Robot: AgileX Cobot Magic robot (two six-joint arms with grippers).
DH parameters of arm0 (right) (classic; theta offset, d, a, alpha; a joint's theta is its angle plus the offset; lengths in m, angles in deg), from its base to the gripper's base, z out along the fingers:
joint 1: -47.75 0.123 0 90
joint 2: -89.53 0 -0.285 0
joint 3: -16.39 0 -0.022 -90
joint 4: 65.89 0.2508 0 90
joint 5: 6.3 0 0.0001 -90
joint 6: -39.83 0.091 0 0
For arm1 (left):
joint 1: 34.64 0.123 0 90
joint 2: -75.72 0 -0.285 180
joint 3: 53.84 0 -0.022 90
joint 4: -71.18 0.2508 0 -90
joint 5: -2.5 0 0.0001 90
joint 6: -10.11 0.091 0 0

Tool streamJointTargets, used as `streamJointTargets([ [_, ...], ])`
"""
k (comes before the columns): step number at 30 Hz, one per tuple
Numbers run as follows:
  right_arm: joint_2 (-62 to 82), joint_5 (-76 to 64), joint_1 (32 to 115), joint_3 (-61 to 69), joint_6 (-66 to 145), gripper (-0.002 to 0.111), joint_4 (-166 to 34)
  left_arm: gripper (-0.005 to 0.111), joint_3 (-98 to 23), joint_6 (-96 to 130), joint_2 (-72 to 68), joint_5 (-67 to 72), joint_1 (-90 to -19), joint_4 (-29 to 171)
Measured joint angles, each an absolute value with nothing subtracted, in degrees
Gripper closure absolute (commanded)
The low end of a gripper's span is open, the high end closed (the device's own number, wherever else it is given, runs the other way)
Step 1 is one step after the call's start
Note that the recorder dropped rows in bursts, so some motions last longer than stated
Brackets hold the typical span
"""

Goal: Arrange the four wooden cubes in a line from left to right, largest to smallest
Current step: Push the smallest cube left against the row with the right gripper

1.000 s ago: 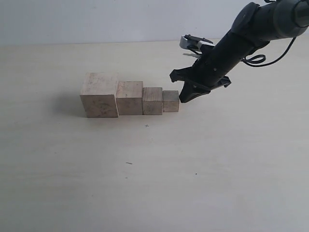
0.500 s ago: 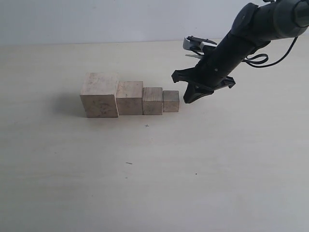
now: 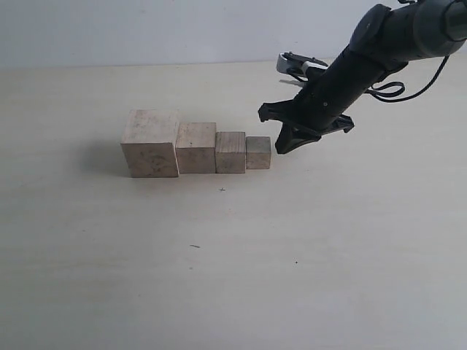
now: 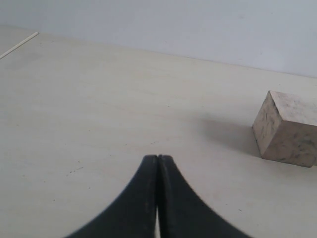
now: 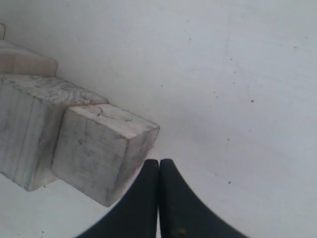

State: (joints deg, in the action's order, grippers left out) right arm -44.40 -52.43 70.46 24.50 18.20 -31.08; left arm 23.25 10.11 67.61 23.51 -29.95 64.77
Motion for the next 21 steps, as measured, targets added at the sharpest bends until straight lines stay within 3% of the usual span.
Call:
streamJointTargets([
  [21,-44.78,-50.96,70.46,24.50,18.98,0.108,-30.99,0.107,23.25,10.11,67.61,23.51,-29.95,64.77],
])
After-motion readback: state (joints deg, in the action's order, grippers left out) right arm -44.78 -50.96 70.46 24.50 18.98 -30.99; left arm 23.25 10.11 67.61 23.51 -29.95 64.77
